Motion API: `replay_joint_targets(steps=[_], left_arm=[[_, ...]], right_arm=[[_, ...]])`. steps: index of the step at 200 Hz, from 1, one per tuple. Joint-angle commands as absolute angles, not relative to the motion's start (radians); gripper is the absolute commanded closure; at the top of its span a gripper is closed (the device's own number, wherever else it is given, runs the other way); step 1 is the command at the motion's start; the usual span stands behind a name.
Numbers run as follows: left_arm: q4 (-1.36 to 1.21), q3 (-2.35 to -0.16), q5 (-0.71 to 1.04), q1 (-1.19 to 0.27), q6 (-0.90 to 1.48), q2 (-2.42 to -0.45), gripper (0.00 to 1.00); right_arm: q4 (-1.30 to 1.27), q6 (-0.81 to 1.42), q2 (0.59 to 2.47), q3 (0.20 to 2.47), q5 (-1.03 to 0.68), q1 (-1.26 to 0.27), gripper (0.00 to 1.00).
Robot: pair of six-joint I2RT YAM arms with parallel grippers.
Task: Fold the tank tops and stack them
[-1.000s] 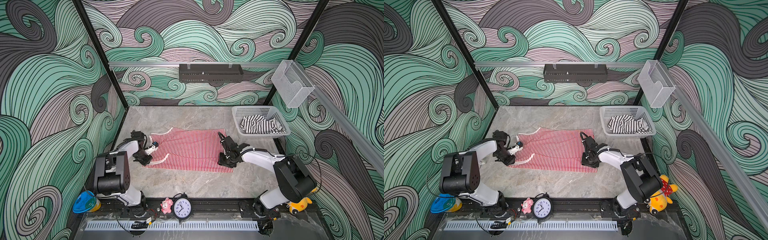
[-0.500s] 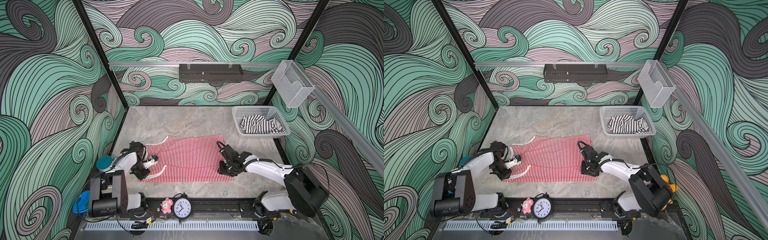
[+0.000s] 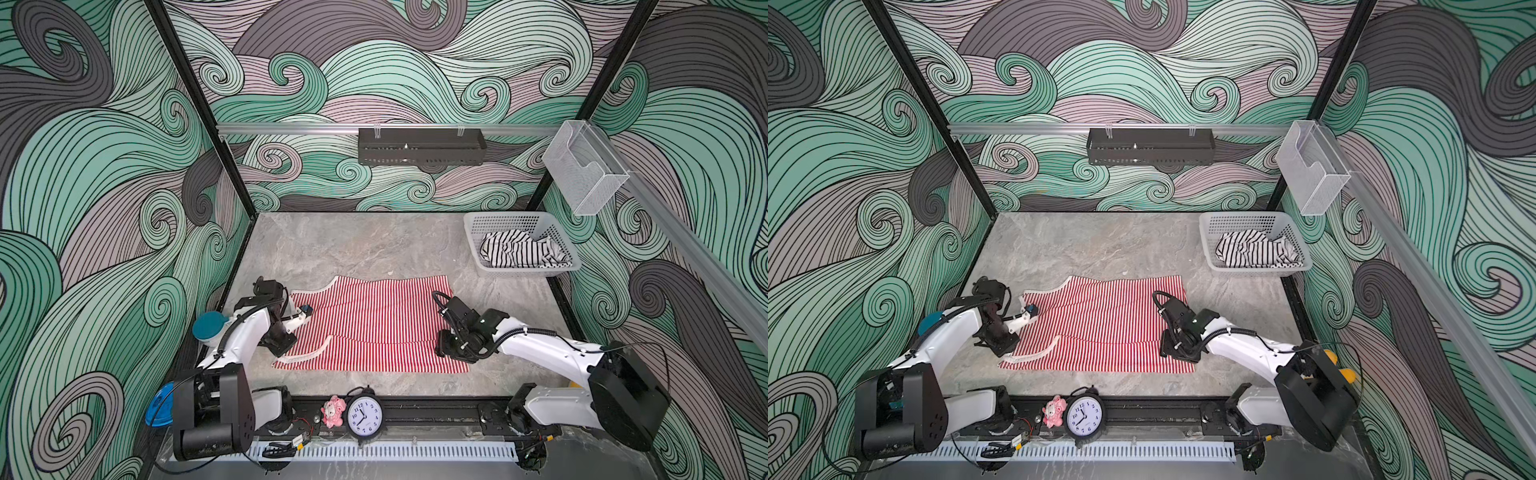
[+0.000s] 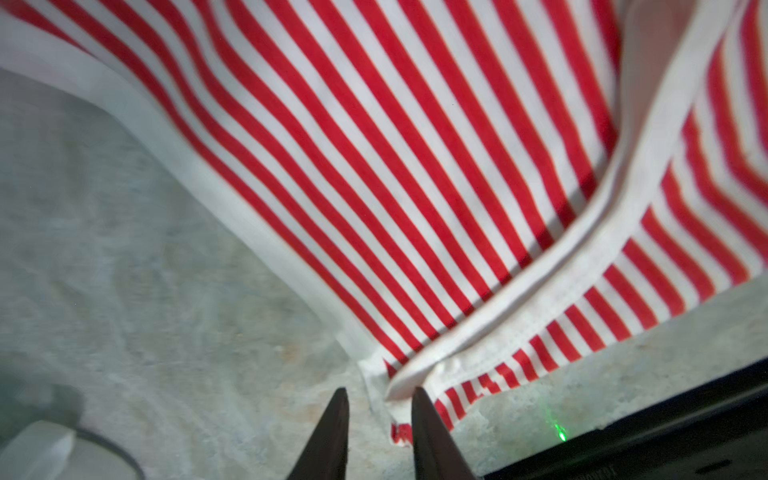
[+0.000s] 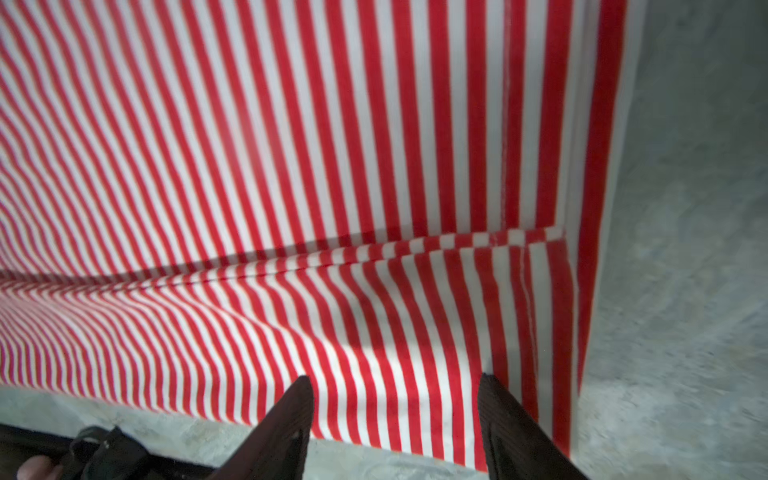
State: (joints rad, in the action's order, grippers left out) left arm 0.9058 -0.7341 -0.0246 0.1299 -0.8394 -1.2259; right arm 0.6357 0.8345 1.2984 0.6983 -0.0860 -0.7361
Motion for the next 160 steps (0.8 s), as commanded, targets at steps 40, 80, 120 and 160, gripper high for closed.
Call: replay_joint_targets(steps=[40, 80, 120, 160], left_arm=[[0.929, -1.118, 0.248, 0.100, -0.639, -1.429, 0.54], [0.836, -1.339, 0.124, -0.045, -0.506, -1.669, 0.51], [0.903, -1.590, 0.067, -0.121, -0.400, -1.932, 0.58], [0.944, -1.742, 0.081, -0.127, -0.347, -2.091, 0.60]], right_arm=[[0.720, 0.625, 1.441, 1.028, -0.026, -0.535, 0.31], [0.721, 0.507, 1.705, 1.278, -0.041, -0.371, 0.38], [0.738, 0.465, 1.947, 1.492, -0.066, -0.300, 0.50], [0.764, 0.461, 2.084, 1.607, -0.075, -0.281, 0.56]])
